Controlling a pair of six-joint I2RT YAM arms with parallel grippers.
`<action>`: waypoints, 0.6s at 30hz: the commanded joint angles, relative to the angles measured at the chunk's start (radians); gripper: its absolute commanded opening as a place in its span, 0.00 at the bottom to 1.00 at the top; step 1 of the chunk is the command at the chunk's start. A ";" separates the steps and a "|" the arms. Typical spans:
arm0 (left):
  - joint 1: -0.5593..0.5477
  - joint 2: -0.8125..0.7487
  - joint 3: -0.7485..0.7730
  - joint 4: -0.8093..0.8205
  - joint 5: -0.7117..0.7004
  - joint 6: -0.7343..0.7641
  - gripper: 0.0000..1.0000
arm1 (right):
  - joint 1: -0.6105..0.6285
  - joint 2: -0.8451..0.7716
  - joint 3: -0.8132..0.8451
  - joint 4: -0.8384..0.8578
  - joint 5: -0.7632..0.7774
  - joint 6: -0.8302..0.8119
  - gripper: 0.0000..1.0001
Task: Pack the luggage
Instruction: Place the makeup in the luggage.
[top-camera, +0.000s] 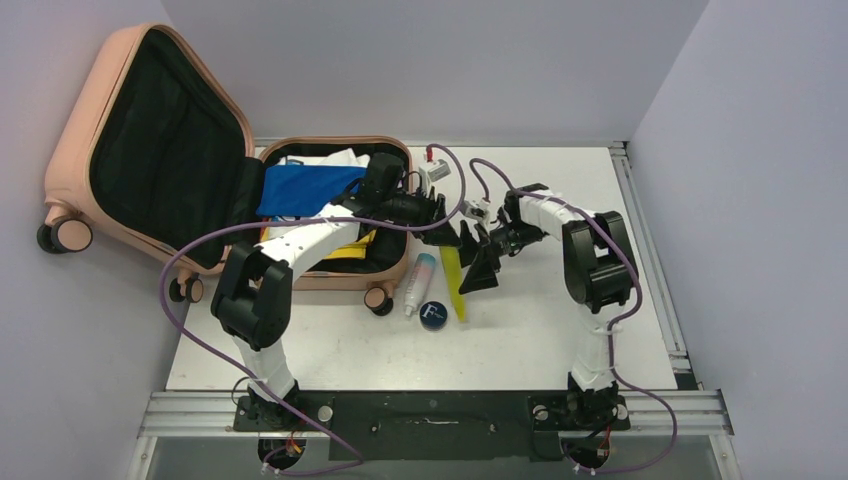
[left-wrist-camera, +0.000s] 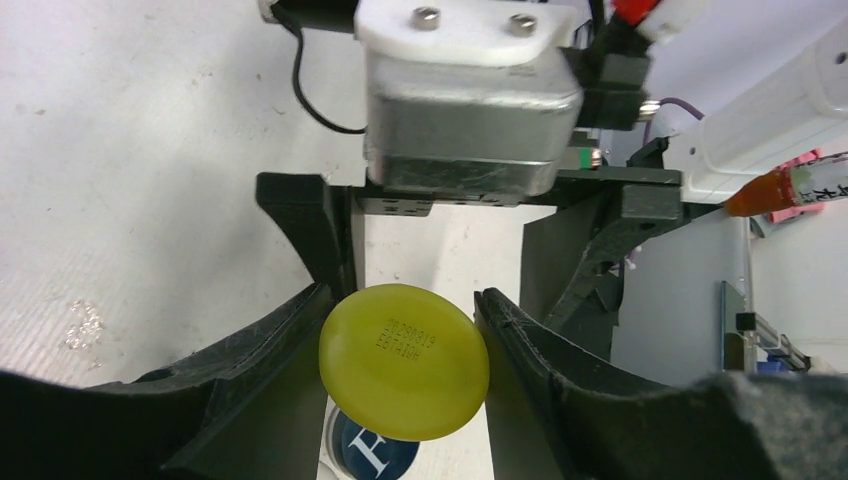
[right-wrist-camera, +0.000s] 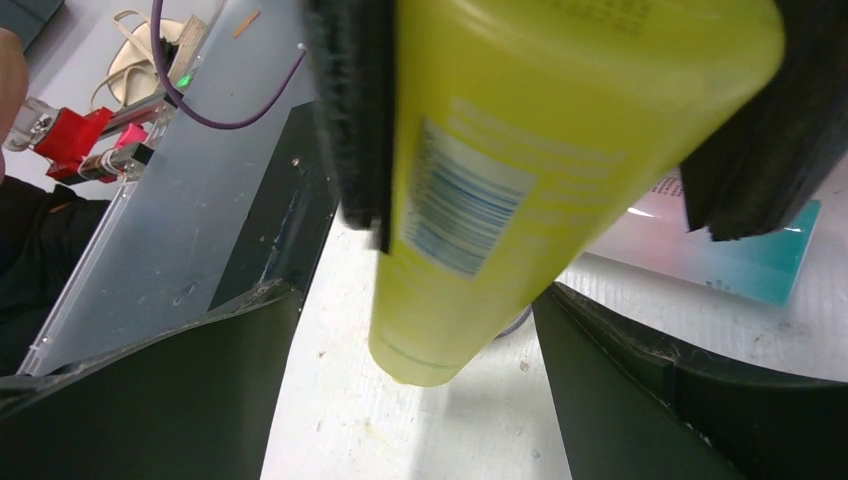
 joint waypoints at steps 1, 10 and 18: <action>-0.006 -0.022 0.025 0.110 0.089 -0.071 0.00 | 0.010 0.027 0.035 -0.020 -0.101 -0.066 0.91; -0.002 -0.023 -0.039 0.230 0.077 -0.164 0.00 | 0.013 0.055 0.037 -0.020 -0.102 -0.055 0.69; 0.033 -0.029 -0.059 0.247 -0.007 -0.195 0.13 | 0.011 0.007 0.003 -0.018 -0.096 -0.095 0.06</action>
